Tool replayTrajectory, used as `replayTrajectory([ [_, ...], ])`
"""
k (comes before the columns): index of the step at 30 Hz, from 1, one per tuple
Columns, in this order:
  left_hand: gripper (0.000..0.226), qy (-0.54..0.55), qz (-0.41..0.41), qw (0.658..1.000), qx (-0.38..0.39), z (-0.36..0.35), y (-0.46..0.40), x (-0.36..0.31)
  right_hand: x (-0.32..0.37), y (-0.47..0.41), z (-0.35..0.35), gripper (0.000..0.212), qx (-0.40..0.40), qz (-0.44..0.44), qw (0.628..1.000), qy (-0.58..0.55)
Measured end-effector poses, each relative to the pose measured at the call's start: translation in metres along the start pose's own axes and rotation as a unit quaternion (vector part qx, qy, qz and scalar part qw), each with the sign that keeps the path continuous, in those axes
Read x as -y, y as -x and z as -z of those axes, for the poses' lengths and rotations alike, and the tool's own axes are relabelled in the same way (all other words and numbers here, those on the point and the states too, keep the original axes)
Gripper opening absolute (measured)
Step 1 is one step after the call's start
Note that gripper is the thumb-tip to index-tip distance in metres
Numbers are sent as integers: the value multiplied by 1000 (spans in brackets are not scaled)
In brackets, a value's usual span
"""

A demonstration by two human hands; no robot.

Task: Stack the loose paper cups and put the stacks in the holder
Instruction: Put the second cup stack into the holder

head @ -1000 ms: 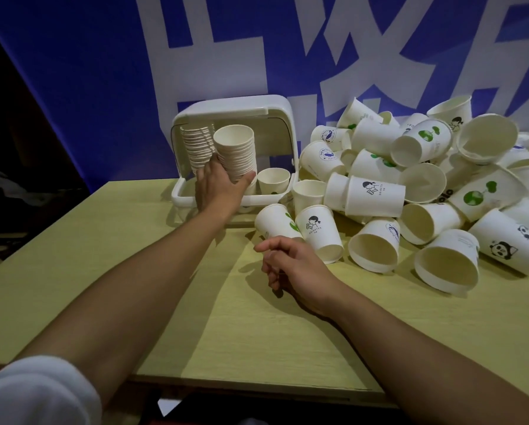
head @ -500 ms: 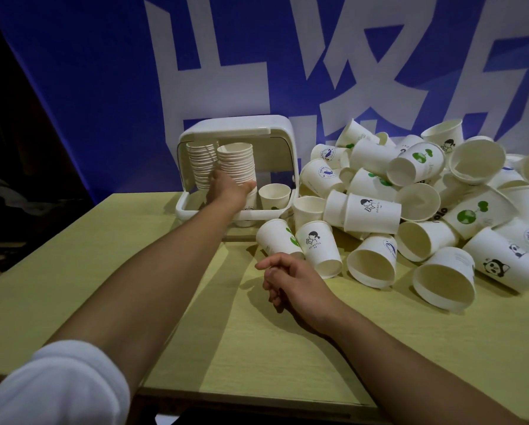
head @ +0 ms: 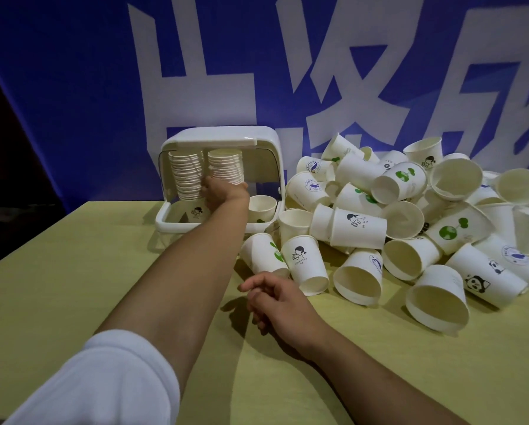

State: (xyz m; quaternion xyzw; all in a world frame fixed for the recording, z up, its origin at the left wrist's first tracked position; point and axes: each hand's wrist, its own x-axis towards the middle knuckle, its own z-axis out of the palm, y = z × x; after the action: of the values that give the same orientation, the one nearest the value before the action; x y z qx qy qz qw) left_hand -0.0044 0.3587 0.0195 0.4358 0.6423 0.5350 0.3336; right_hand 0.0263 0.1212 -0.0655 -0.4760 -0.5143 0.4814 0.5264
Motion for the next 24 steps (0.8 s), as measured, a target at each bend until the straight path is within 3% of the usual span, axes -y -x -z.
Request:
replayTrajectory([
  [15,73,25,15,1000,-10,4,0,0,2,1,-2,19,-1,0,1000,16],
  [20,59,167,-17,986,12,33,47,1,11,13,-4,22,-24,17,999,14],
  [24,47,285,-21,956,60,61,115,4,33,38,5,28,-115,77,989,60],
])
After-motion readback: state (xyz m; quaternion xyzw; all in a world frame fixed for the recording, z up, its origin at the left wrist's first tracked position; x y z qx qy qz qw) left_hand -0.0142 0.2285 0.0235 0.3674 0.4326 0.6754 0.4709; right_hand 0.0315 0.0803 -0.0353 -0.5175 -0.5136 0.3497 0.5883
